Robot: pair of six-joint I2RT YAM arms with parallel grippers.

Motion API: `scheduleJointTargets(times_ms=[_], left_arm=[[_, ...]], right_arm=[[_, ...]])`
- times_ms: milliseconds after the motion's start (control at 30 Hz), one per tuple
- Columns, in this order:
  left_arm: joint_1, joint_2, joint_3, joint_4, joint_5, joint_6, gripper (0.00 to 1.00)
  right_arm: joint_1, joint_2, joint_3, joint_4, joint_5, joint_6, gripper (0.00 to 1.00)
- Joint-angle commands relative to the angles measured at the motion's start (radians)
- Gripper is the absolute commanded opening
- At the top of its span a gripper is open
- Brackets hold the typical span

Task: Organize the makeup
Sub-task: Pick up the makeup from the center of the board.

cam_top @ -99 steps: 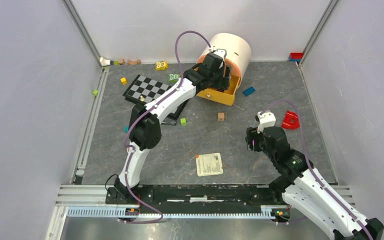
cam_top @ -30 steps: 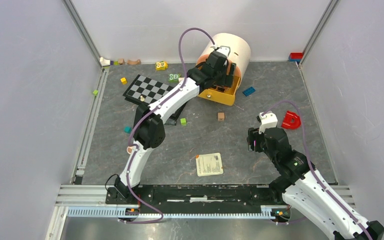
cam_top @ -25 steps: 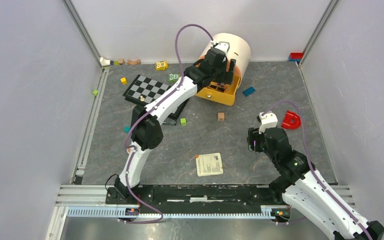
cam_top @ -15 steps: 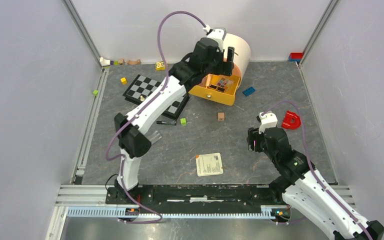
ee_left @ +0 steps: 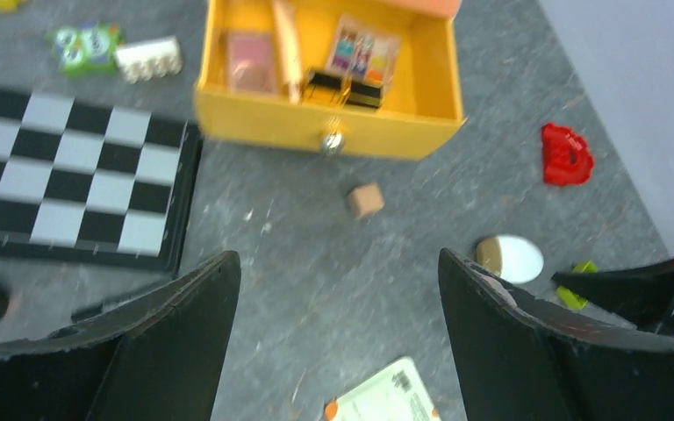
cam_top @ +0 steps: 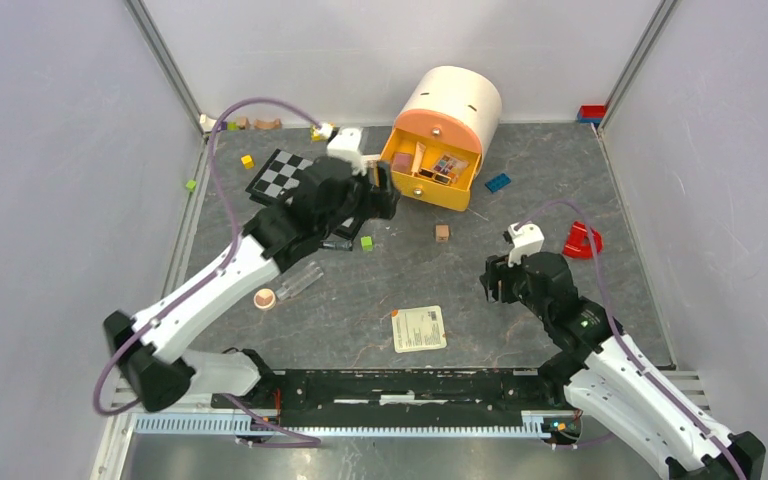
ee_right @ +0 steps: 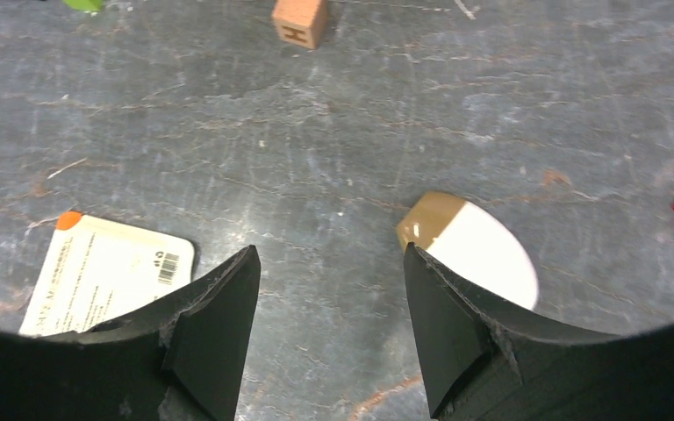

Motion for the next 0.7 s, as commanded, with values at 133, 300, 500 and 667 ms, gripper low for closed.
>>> scheduleJointTargets(times_ms=[133,300,500,667], left_arm=[[0.003,-0.285,-0.320,-0.082,-0.130,-0.204,0.89],[0.019,-0.358,-0.438,-0.110,-0.133,-0.281,0.89],[0.141,-0.339,-0.512,-0.100,-0.077,-0.365,0.89],[0.306,-0.218,-0.529,-0.064,-0.022,-0.475,0.84]], right_arm=[[0.003,0.118,-0.023,0.172,-0.154,0.021,0.68],[0.004,0.188,-0.030,0.229,-0.181,0.056,0.67],[0.004,0.214,-0.031,0.221,-0.204,0.060,0.67],[0.004,0.195,-0.030,0.186,-0.167,0.051,0.67]])
